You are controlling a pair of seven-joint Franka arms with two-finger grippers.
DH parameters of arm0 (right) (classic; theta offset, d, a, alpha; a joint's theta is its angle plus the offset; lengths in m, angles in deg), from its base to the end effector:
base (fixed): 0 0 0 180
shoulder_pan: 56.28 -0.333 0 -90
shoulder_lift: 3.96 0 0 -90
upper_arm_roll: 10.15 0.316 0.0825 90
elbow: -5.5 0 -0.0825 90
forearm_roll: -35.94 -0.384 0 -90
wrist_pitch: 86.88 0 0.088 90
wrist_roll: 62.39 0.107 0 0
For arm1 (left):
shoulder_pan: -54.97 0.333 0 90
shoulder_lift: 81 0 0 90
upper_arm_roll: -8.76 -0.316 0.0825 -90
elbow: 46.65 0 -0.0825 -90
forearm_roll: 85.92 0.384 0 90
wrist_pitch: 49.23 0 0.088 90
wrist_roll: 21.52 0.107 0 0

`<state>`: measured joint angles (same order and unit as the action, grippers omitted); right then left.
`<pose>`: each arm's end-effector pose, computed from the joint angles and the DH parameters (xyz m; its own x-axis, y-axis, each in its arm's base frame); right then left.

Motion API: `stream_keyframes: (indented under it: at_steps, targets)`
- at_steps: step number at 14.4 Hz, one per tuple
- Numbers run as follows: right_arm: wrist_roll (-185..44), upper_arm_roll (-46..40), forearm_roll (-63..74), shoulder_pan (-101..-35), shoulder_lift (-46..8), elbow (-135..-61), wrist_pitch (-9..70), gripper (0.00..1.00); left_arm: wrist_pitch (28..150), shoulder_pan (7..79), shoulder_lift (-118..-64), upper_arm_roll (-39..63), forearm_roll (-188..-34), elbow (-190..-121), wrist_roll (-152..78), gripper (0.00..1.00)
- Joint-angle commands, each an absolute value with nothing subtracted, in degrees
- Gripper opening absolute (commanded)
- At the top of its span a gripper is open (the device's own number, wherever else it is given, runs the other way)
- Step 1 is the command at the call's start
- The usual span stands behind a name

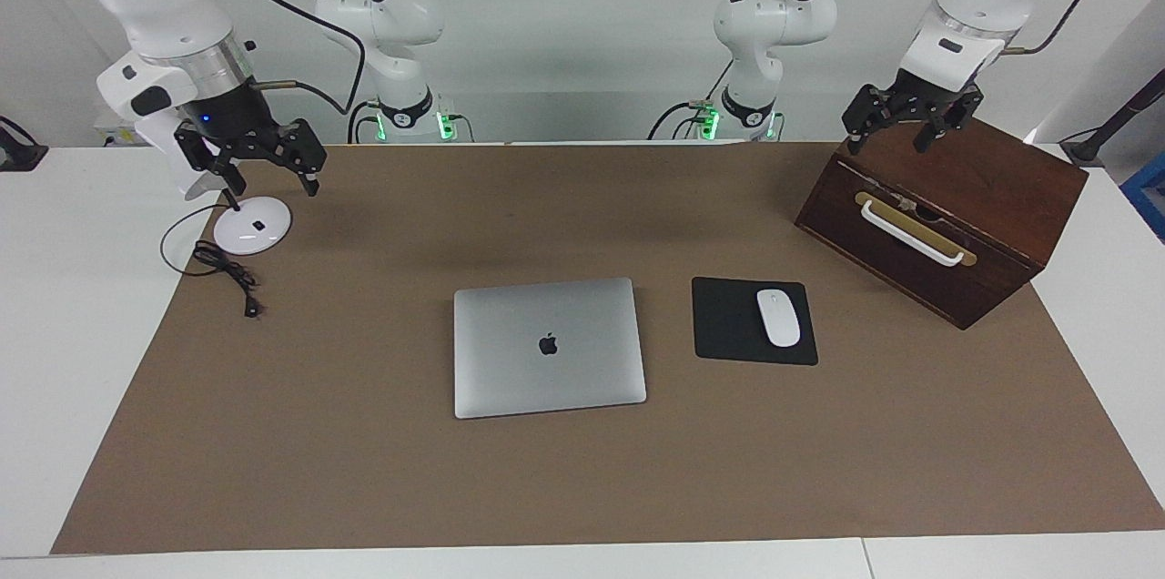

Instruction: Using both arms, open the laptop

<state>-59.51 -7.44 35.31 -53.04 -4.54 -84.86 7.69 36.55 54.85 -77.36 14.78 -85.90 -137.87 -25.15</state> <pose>0.5656 -0.0043 0.6231 0.9962 -0.0604 0.0627 -0.0596 -0.9981 -0.0146 0.5239 -0.0583 0.6423 0.9986 -0.0433 -0.0313 -0.0436 -0.9990 -0.0090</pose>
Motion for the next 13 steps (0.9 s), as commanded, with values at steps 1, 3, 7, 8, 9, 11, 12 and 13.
stream_keyframes:
  at_steps: [1, 3, 7, 8, 9, 11, 12, 13]
  targets:
    - [-60.72, -6.90, 34.45, -52.06, -3.78, -85.65, 7.96, 1.00, 37.34, 55.67, -77.05, 15.26, -86.01, -138.50, -24.42, 1.00]
    - [-60.72, -6.90, 34.45, -52.06, -3.78, -85.65, 7.95, 1.00, 37.34, 55.76, -76.96, 15.26, -86.01, -138.59, -23.20, 1.00]
    - [-60.72, -6.90, 34.45, -52.06, -3.78, -85.65, 7.95, 1.00, 37.78, 55.76, -76.52, 14.56, -86.01, -139.55, -21.60, 1.00]
    - [-60.72, -6.90, 34.45, -52.06, -3.78, -85.56, 8.04, 1.00, 37.87, 55.76, -76.52, 14.56, -86.01, -139.55, -21.87, 1.00]
    - [-60.72, -6.90, 34.45, -52.06, -3.87, -85.56, 8.04, 1.00, 38.39, 55.76, -76.52, 14.56, -86.01, -139.55, -22.13, 1.00]
    - [-60.72, -6.90, 34.45, -52.06, -3.87, -85.56, 8.04, 1.00, 38.75, 55.84, -76.52, 14.56, -86.01, -139.55, -22.83, 1.00]
    - [-60.72, -6.90, 34.45, -52.06, -3.87, -85.56, 7.96, 1.00, 38.83, 55.84, -76.52, 14.56, -85.83, -139.55, -24.40, 1.00]
    - [-60.72, -6.90, 34.45, -52.06, -3.78, -85.56, 7.95, 1.00, 38.92, 55.84, -76.52, 14.56, -85.83, -139.55, -25.90, 1.00]
